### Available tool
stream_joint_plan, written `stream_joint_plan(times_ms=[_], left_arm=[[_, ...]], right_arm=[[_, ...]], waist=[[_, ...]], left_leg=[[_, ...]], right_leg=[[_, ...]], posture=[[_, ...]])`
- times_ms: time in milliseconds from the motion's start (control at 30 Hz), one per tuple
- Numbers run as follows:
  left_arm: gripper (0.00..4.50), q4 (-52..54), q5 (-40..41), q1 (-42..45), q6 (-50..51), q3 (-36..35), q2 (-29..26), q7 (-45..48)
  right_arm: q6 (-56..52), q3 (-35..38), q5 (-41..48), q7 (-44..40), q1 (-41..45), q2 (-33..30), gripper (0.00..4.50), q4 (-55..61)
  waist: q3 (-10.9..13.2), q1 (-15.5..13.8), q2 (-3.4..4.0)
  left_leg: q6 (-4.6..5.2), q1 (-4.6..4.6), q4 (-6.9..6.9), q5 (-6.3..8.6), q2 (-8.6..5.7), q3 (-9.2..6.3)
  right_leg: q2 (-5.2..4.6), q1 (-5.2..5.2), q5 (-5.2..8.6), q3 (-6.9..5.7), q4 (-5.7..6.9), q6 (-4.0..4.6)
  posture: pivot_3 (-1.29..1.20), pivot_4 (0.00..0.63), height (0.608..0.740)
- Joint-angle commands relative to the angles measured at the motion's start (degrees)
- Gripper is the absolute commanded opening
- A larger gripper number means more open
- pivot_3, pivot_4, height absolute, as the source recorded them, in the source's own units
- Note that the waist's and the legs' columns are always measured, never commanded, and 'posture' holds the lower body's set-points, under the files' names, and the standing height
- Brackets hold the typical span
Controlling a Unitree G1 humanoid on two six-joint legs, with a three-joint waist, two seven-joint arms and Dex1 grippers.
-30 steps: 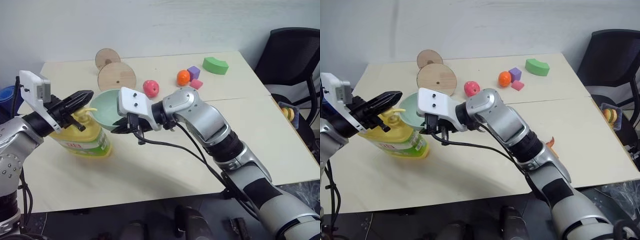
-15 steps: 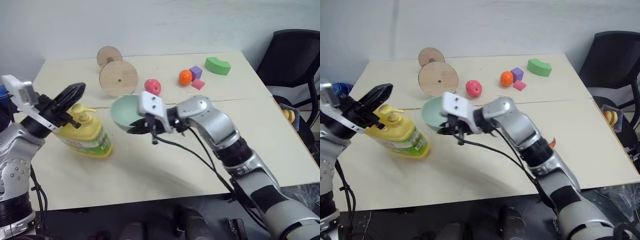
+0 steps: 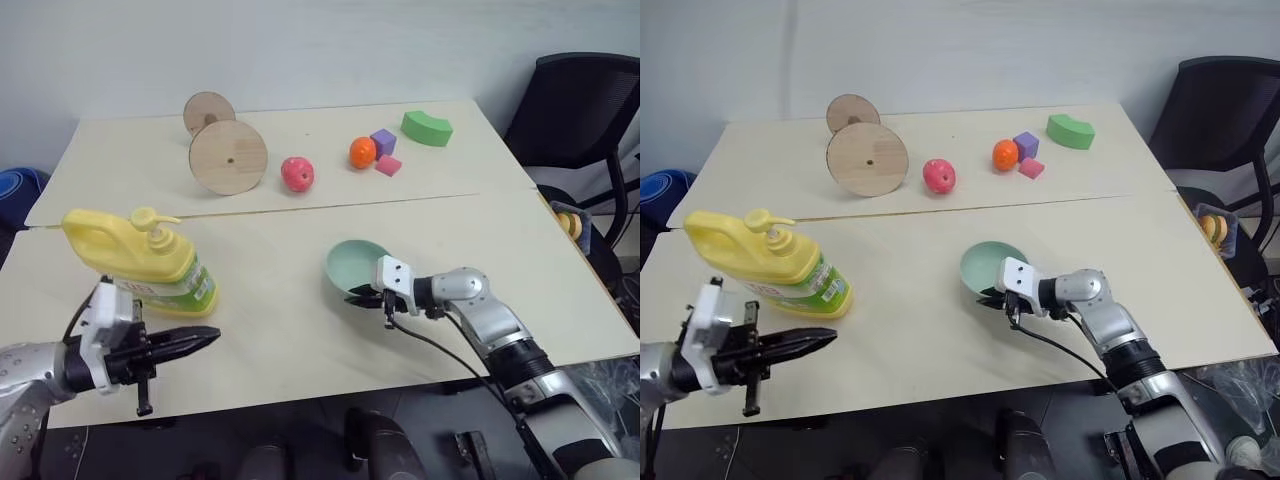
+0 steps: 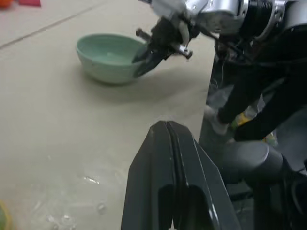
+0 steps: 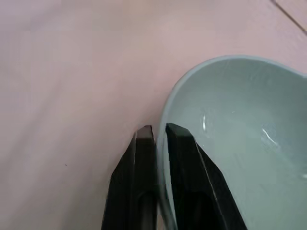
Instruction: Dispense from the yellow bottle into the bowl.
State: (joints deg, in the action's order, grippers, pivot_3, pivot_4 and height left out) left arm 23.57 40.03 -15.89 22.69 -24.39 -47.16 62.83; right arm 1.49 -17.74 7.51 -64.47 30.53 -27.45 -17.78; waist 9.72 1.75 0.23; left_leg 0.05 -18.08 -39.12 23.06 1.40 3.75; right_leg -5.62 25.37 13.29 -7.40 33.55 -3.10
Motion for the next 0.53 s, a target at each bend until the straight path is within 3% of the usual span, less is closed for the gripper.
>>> stream_joint_plan(times_ms=[33,333,533], left_arm=[[0.59,-3.2,-5.5,-0.9,-5.8,0.1,3.3,-3.0],[3.33,-14.1,-19.4,-5.4,-25.9,-1.5,8.9,-6.8],[3.33,-19.2,-22.1,-9.7,-32.5,-3.1,11.4,-10.1]], right_arm=[[2.7,3.1,5.8,-3.6,-4.5,-0.5,1.52,7.5],[3.8,20.6,19.6,-8.7,-25.8,-10.6,4.49,20.8],[8.3,28.4,19.0,-7.5,-34.4,-12.6,4.49,18.7]], waist=[[0.0,-0.2,0.02],[0.0,-1.8,-0.07],[0.0,-1.8,-0.20]], left_leg=[[-0.06,-0.02,0.00,0.05,0.11,-0.01],[0.32,-0.08,-0.07,0.37,0.10,0.01],[0.70,-0.05,-0.07,0.71,0.18,0.10]], right_leg=[[0.05,0.02,0.02,-0.05,0.08,0.05],[-0.16,-0.04,-0.06,-0.14,-0.16,-0.03],[-0.15,-0.03,-0.05,-0.09,-0.34,0.03]], posture=[[0.00,0.150,0.740],[0.00,0.150,0.740],[0.00,0.150,0.740]])
